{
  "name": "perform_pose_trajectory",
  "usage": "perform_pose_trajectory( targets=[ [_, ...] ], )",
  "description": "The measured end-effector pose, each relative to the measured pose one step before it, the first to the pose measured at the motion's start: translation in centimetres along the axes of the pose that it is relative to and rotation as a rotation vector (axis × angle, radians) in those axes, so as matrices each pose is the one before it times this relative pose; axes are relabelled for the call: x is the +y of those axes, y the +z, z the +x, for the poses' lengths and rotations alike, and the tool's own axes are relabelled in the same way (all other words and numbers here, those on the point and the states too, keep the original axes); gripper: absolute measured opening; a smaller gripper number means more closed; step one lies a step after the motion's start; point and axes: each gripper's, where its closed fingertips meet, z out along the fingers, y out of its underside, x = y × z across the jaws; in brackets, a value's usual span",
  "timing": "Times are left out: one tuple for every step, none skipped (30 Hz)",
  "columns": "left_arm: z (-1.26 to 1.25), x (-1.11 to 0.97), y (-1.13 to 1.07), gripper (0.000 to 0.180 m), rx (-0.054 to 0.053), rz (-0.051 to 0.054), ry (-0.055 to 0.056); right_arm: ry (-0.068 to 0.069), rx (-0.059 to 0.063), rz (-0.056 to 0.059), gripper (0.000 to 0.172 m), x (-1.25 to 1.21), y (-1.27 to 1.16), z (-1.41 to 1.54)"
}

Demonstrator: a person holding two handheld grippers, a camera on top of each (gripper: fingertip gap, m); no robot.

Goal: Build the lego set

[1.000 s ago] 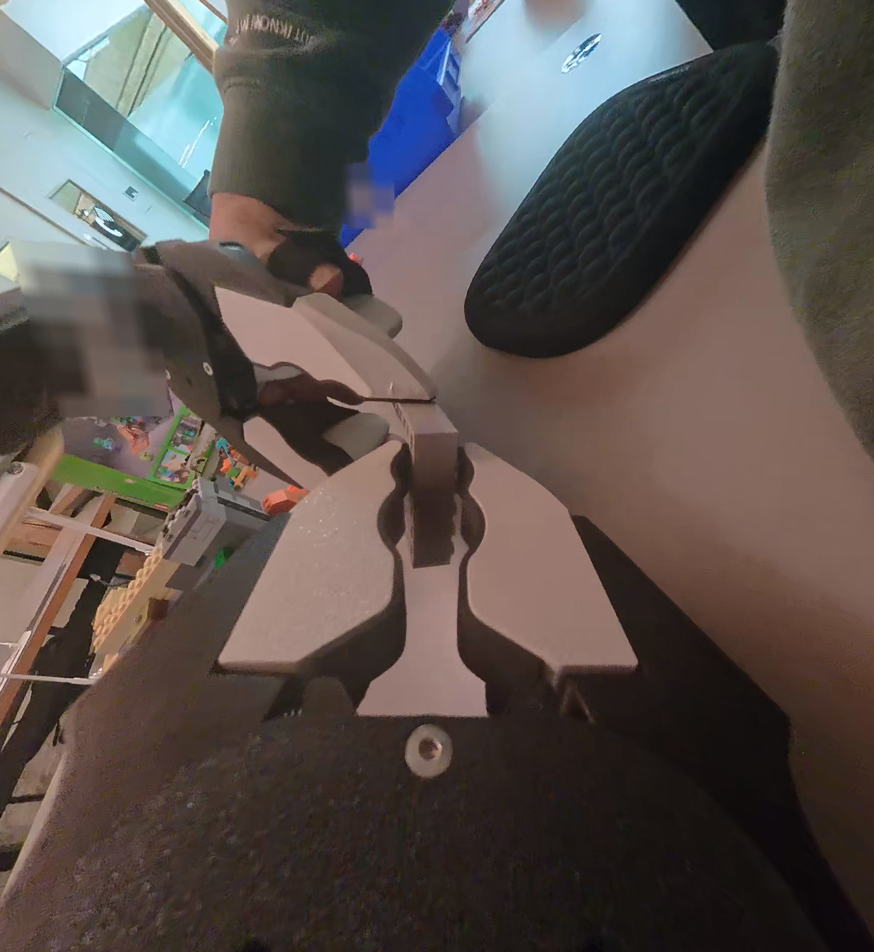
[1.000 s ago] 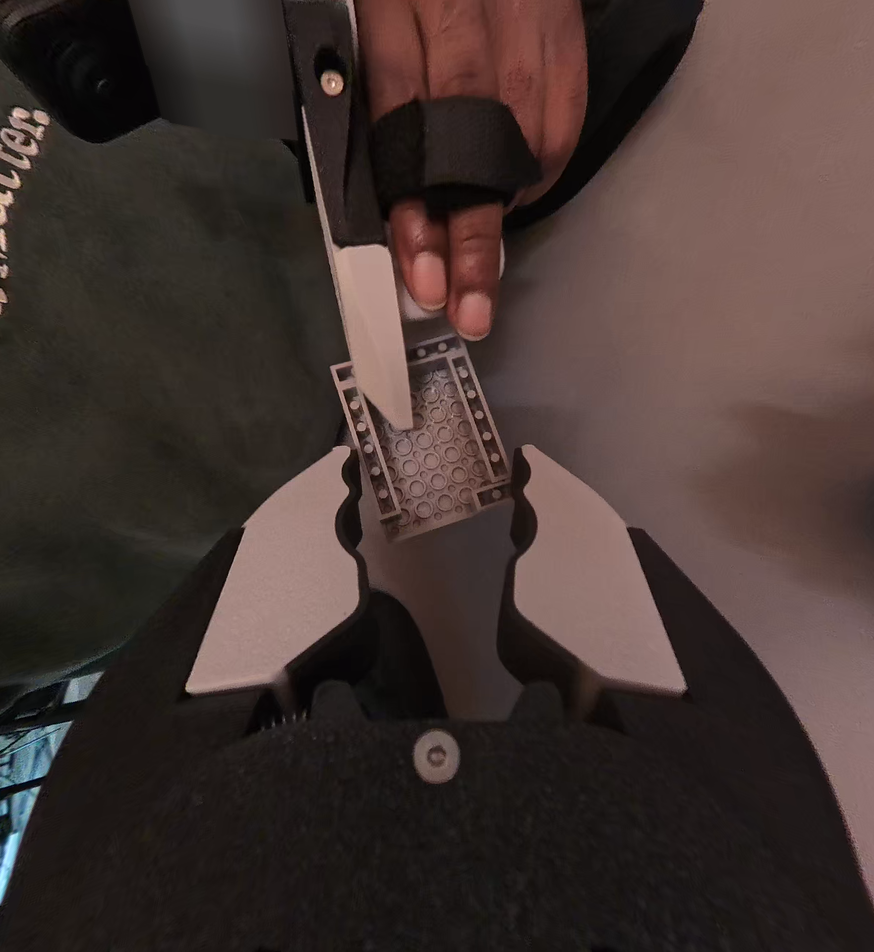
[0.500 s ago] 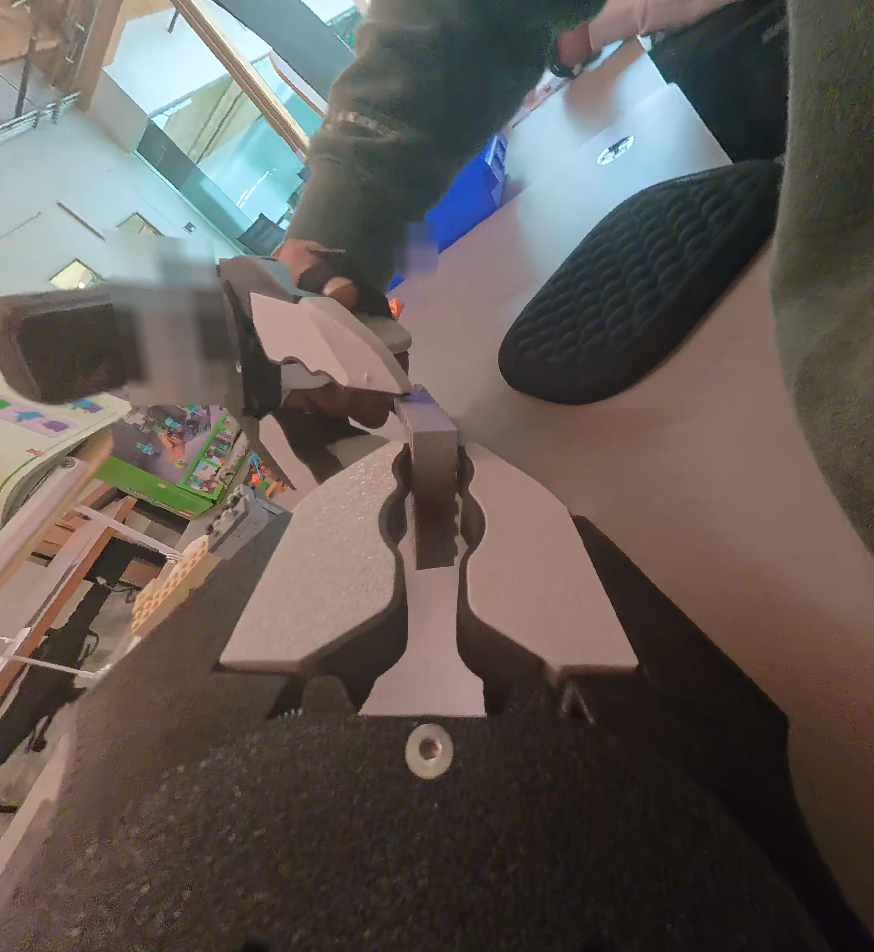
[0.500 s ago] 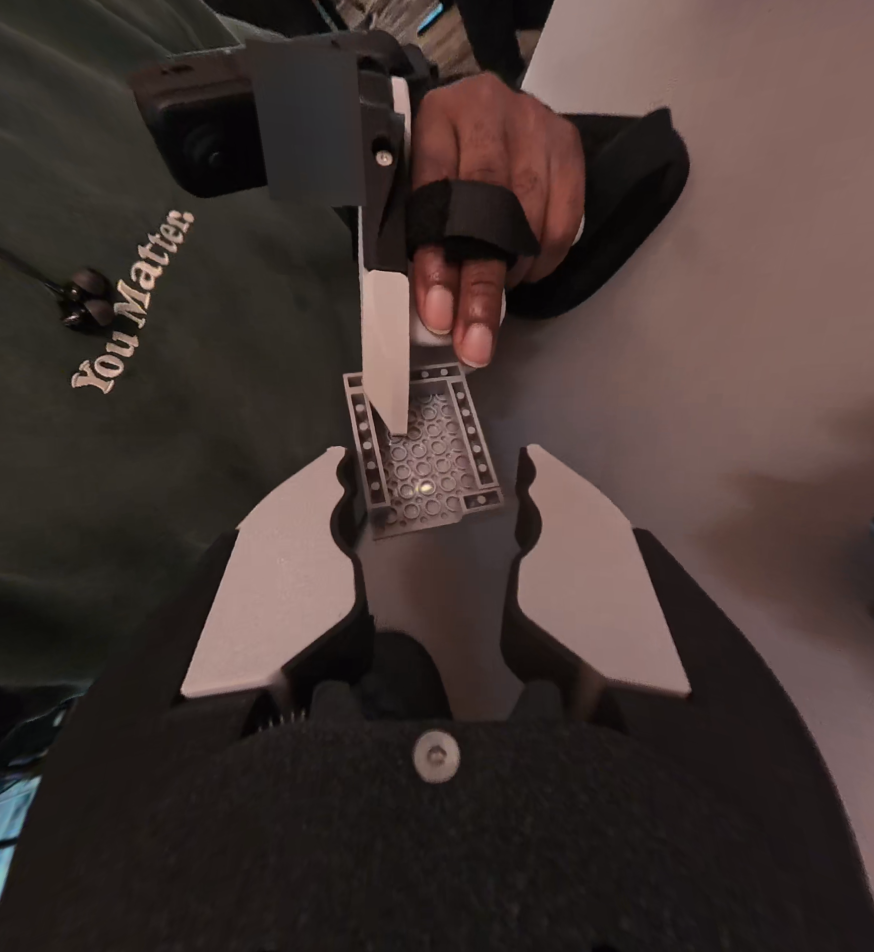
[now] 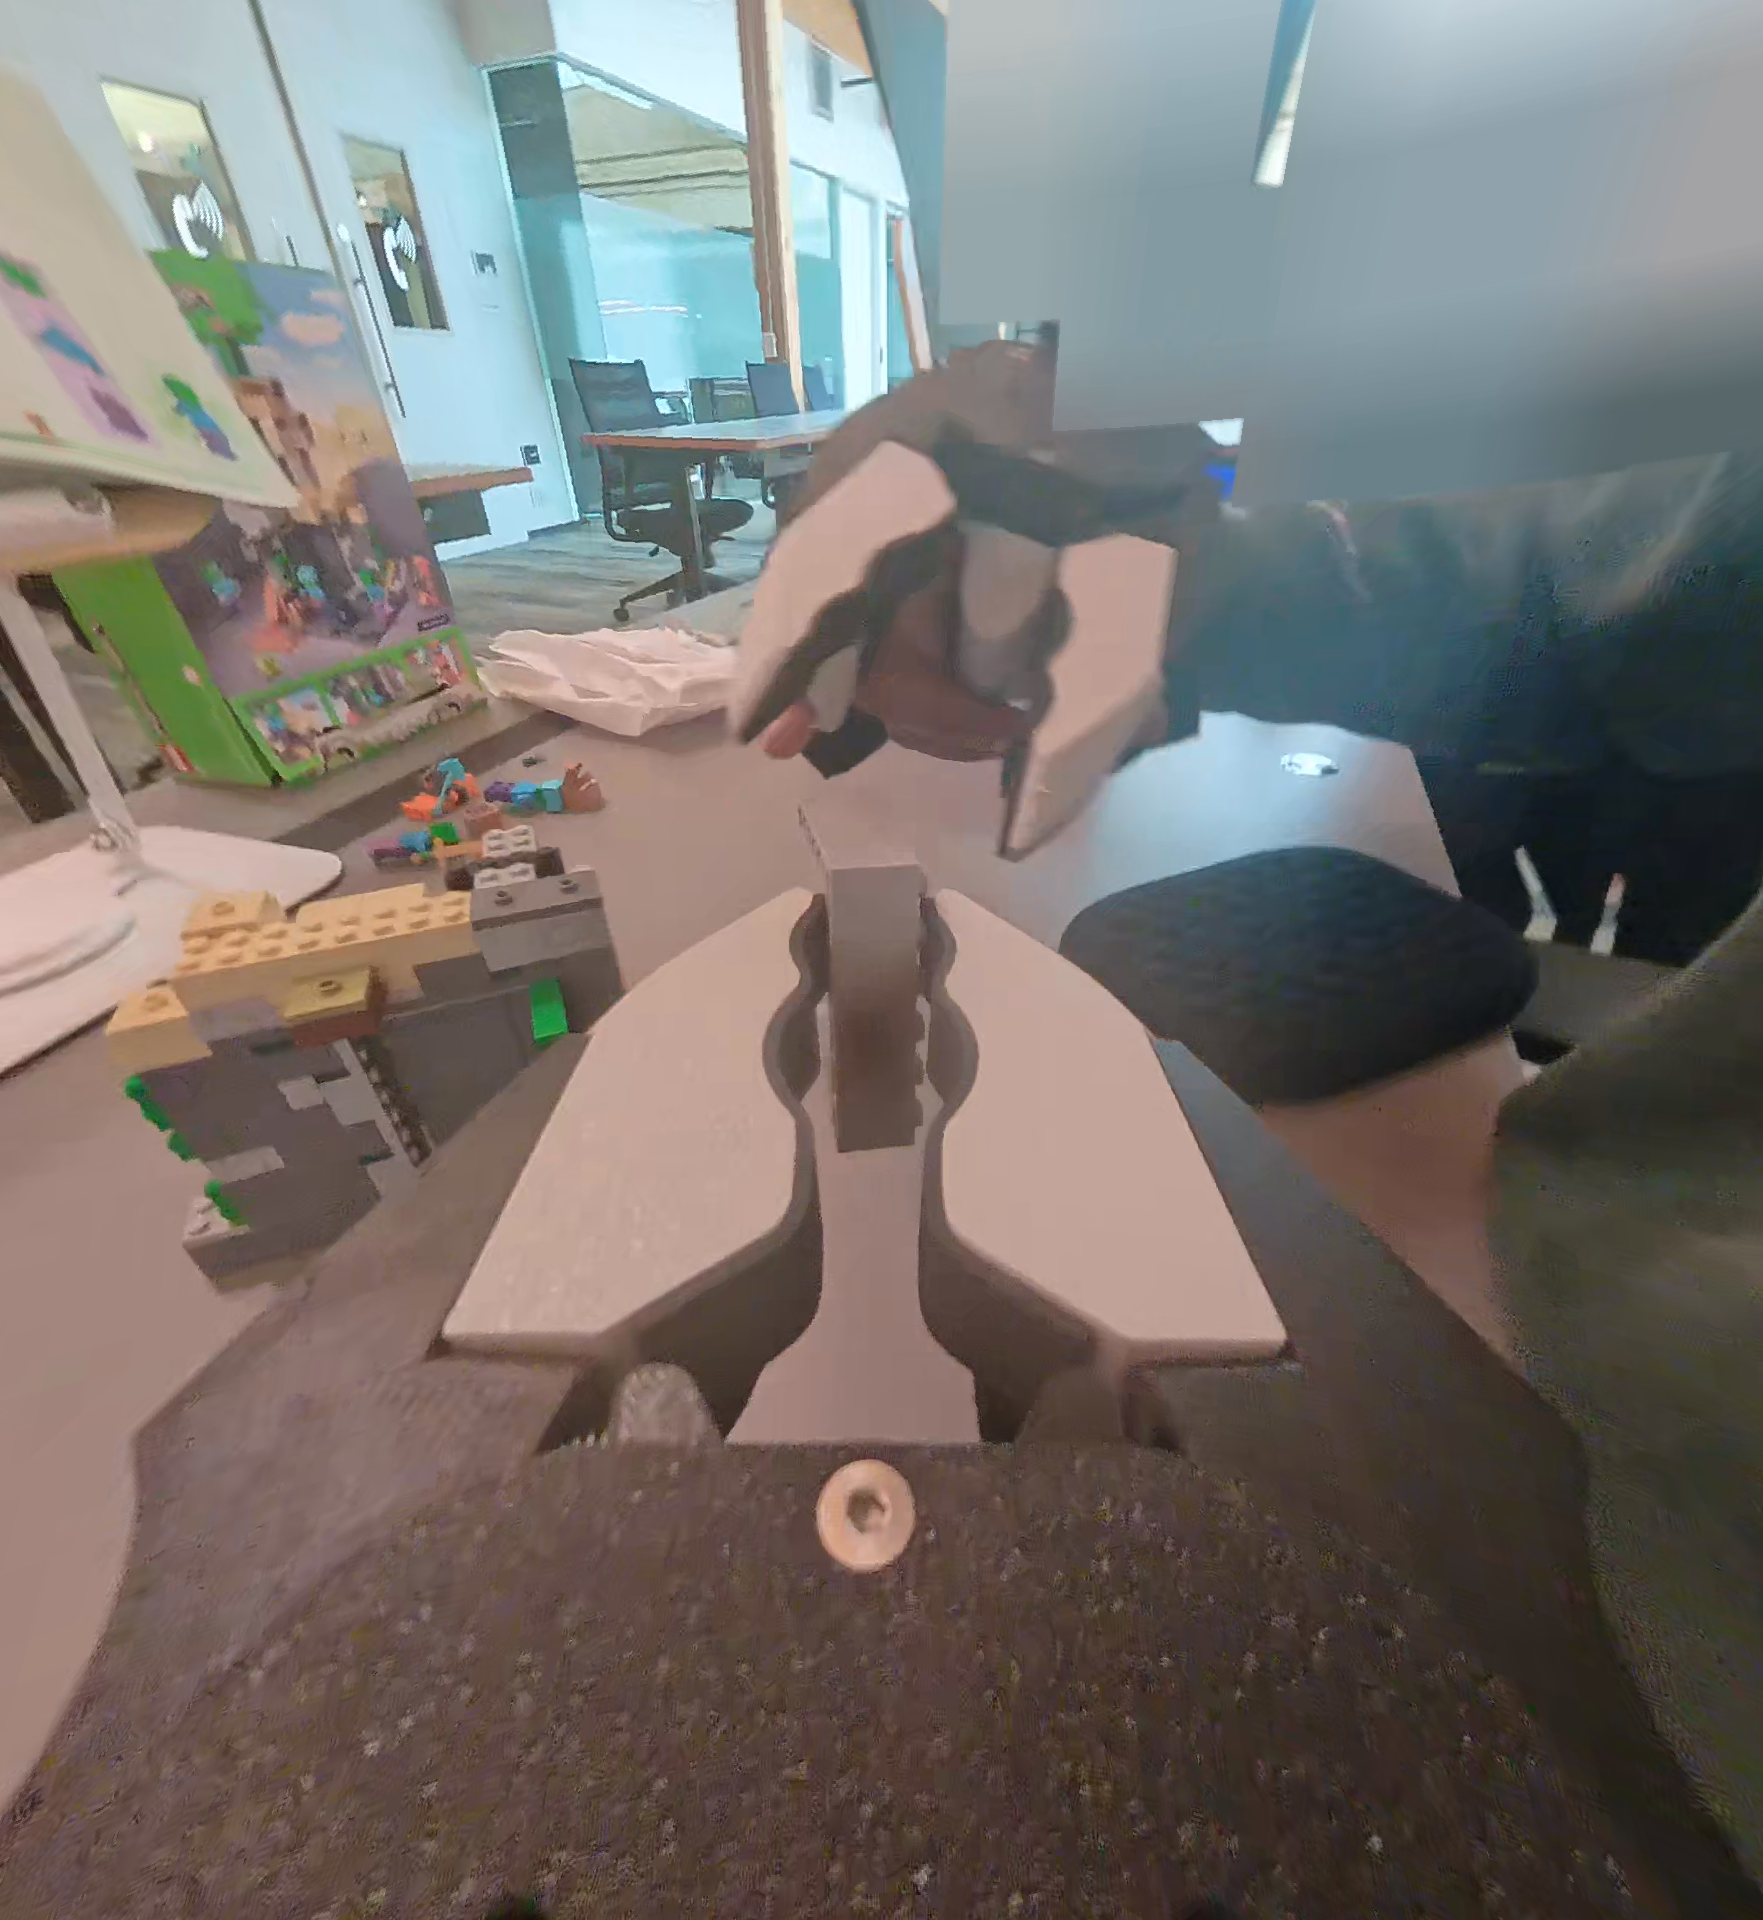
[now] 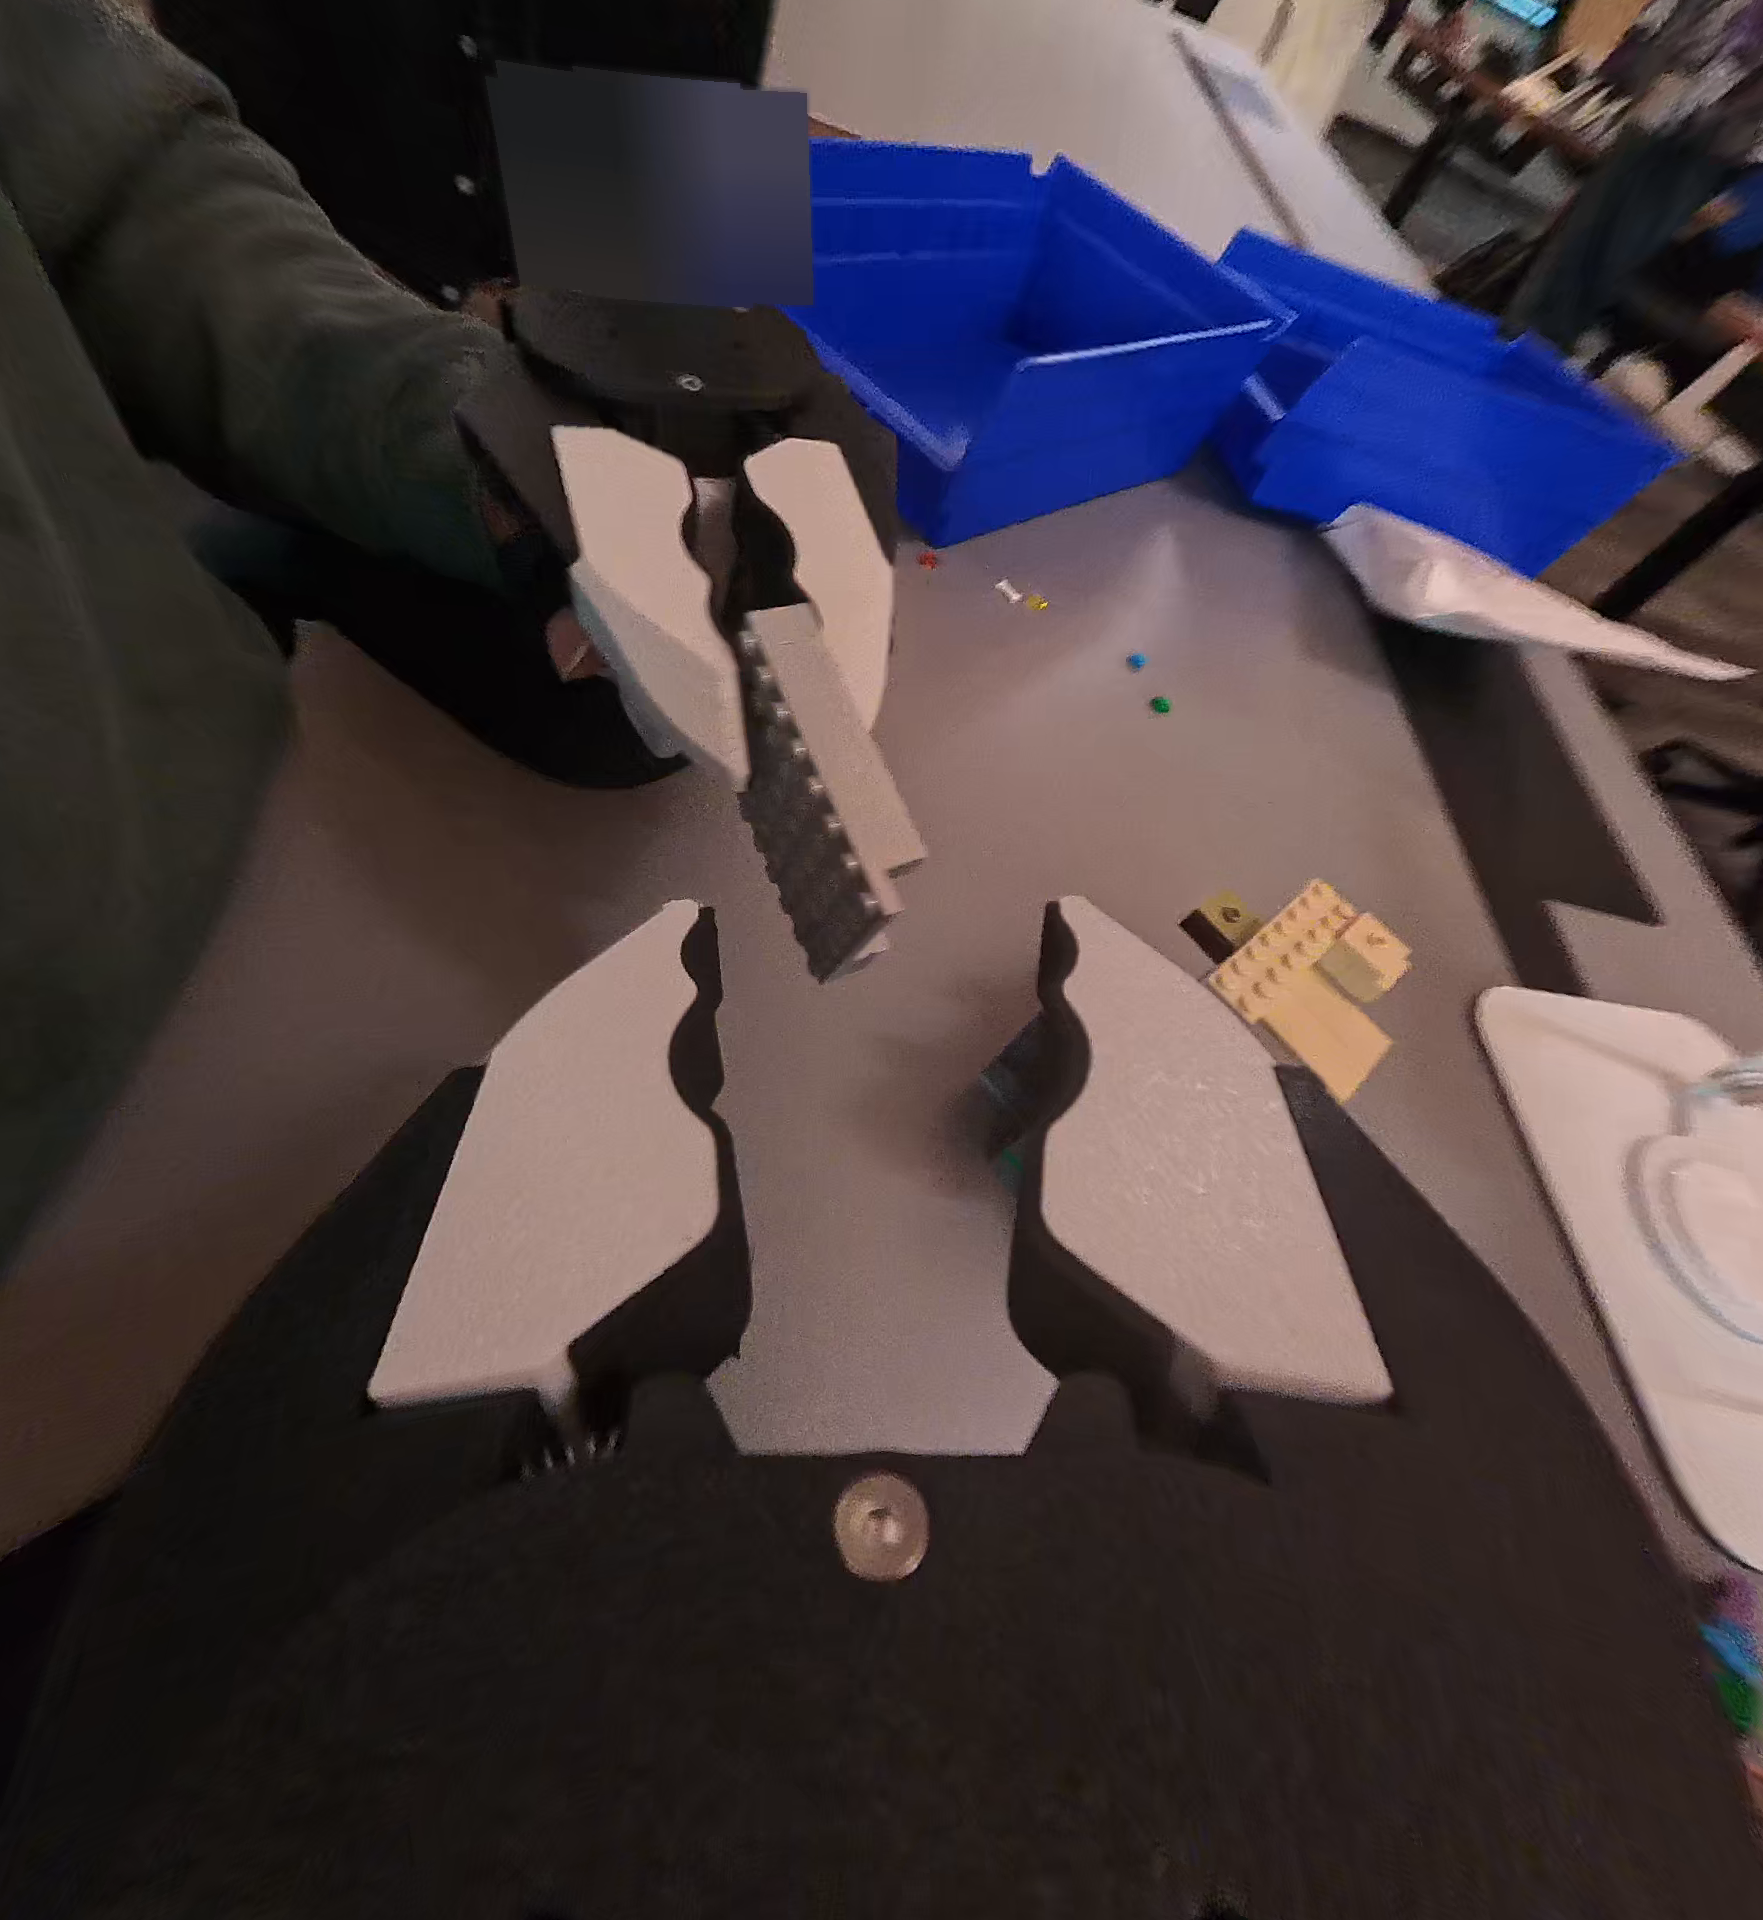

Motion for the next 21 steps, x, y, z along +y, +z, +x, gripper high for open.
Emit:
perform_pose_trajectory(
  targets=[
    [-0.332,-0.1,0.07,0.016,0.0007,0.0022,-0.0302,-0.0299,0.036,0.0026,0.059,-0.126,-0.132,-0.085],
    [-0.15,-0.092,0.142,0.016,0.0111,-0.001,-0.0325,-0.0324,0.047,-0.0011,0.06,-0.075,-0.114,0.138],
    [-0.126,-0.137,0.18,0.016,0.0108,-0.0005,-0.0356,-0.0391,0.0458,-0.0039,0.062,-0.024,-0.094,0.184],
    [-0.134,-0.188,0.223,0.016,0.0082,0.0023,-0.0331,-0.0407,0.0442,-0.0105,0.063,0.042,-0.056,0.227],
    [-0.063,-0.206,0.267,0.016,0.014,0.0014,-0.0335,-0.0416,0.0382,-0.0193,0.065,0.137,0.008,0.225],
    [-0.103,-0.249,0.318,0.016,0.012,0.0027,-0.0376,-0.0416,0.0326,-0.0221,0.068,0.193,0.074,0.198],
    [-0.124,-0.276,0.343,0.016,0.0113,0.0043,-0.0395,-0.0394,0.0343,-0.0165,0.071,0.113,0.112,0.255],
    [-0.028,-0.299,0.348,0.016,0.0184,0.0071,-0.0424,-0.0369,0.03,-0.0056,0.072,-0.005,0.09,0.229],
    [-0.054,-0.385,0.323,0.016,0.016,0.0149,-0.0446,-0.0328,0.023,-0.0039,0.071,-0.018,0.106,0.189],
    [-0.044,-0.312,0.294,0.016,0.0159,0.0125,-0.0455,-0.0321,0.0182,-0.011,0.071,0.115,0.122,0.179],
    [-0.031,-0.161,0.264,0.016,0.0171,0.0066,-0.0443,-0.0308,0.0093,-0.0109,0.071,0.147,0.103,0.085],
    [-0.046,-0.126,0.202,0.016,0.014,0.01,-0.0394,-0.0216,0.0038,-0.0099,0.07,0.183,0.1,0.049],
    [-0.067,-0.009,0.137,0.016,0.0136,0.008,-0.0401,-0.0109,0.005,-0.0051,0.07,0.14,0.066,0.086],
    [-0.071,0.107,0.094,0.016,0.015,0.0045,-0.043,-0.003,0.003,0.0031,0.068,0.035,0.026,0.083],
    [-0.04,0.07,0.032,0.016,0.0183,0.01,-0.0455,0.0019,-0.0016,0.0033,0.066,0.036,0.011,0.025],
    [0.006,0.06,-0.009,0.016,0.0211,0.0117,-0.0482,0.0005,-0.0068,0.0013,0.063,0.063,0.03,-0.056],
    [-0.162,0.088,-0.043,0.016,0.0093,0.0074,-0.0412,-0.0034,-0.0058,0.0037,0.063,0.023,0.031,-0.1],
    [-0.162,0.012,-0.096,0.016,0.0074,0.0073,-0.0287,-0.0052,-0.0019,0.0035,0.062,0.009,0.039,-0.073],
    [-0.109,0.009,-0.08,0.016,0.008,0.0039,-0.0226,-0.005,-0.0045,0.0043,0.059,-0.03,0.047,-0.145],
    [-0.044,0.033,-0.049,0.016,0.0084,-0.0001,-0.0212,-0.0041,-0.0066,0.0082,0.057,-0.092,0.066,-0.193],
    [-0.003,0.063,-0.005,0.016,0.0076,-0.0011,-0.016,-0.0045,-0.0097,0.0064,0.056,-0.079,0.107,-0.242]
  ],
)
